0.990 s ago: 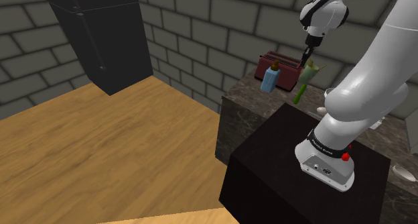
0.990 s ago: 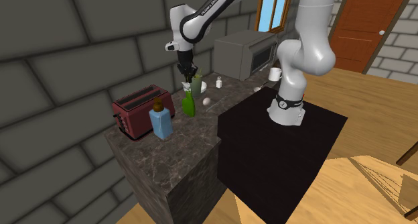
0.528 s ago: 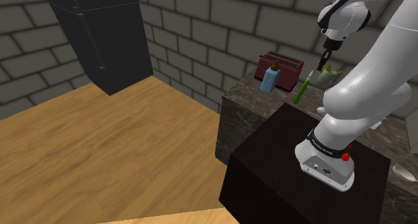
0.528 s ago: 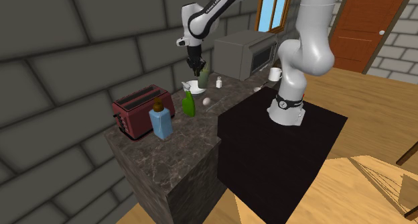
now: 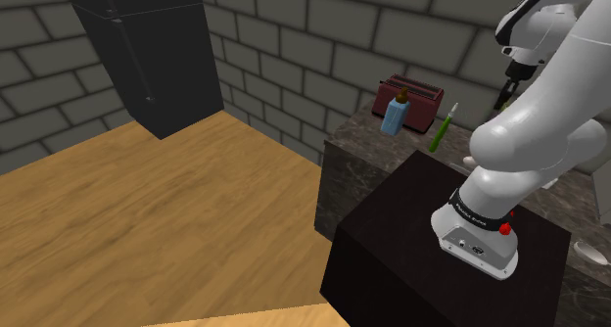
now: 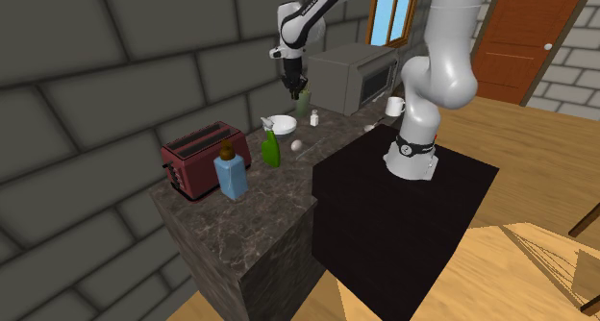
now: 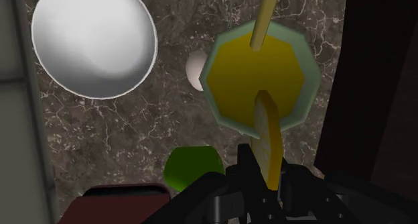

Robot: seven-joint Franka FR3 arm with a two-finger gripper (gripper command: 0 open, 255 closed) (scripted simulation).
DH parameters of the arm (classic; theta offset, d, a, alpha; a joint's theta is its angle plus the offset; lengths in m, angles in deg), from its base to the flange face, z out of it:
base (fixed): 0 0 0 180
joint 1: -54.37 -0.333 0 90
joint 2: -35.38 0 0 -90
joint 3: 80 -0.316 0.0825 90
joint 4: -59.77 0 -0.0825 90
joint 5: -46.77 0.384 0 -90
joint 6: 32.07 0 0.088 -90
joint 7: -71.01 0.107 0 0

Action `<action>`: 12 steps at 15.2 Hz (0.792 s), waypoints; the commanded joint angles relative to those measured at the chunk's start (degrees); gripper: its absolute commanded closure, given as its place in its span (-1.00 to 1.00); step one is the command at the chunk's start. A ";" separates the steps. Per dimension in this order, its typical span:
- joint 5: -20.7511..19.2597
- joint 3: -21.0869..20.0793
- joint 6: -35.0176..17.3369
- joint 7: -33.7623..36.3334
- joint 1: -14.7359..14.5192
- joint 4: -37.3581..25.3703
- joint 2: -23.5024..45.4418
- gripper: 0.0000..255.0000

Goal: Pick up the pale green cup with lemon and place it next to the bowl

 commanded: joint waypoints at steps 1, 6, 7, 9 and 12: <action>0.74 1.29 -0.22 -3.71 1.81 -0.44 0.93 1.00; 4.00 3.58 0.53 -12.98 6.84 -3.71 4.73 1.00; 4.85 3.89 0.77 -14.90 7.99 -4.57 5.70 1.00; 6.68 4.31 1.35 -18.77 10.48 -6.49 7.81 1.00; 9.61 4.45 2.49 -24.45 14.68 -9.90 11.32 1.00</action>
